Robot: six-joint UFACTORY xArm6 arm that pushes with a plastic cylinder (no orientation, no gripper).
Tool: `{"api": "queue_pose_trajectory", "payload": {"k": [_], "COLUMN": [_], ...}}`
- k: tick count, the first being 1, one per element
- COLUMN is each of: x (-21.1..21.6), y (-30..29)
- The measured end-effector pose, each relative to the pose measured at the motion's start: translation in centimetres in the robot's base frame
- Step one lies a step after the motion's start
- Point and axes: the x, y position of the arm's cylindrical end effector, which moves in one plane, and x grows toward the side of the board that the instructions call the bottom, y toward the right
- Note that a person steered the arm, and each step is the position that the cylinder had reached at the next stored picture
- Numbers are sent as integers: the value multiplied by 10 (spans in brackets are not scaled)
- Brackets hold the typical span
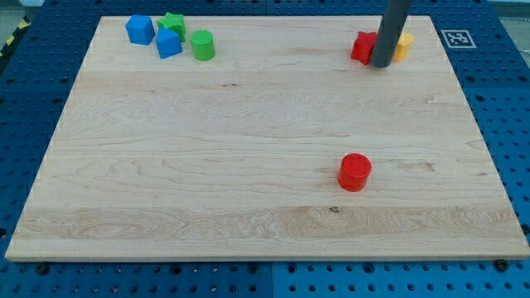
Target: Slide the red circle to yellow heart
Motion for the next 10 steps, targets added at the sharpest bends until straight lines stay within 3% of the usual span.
{"api": "queue_pose_trajectory", "payload": {"k": [2, 5, 7, 10], "x": [47, 251, 269, 219], "y": [-93, -122, -103, -71]}}
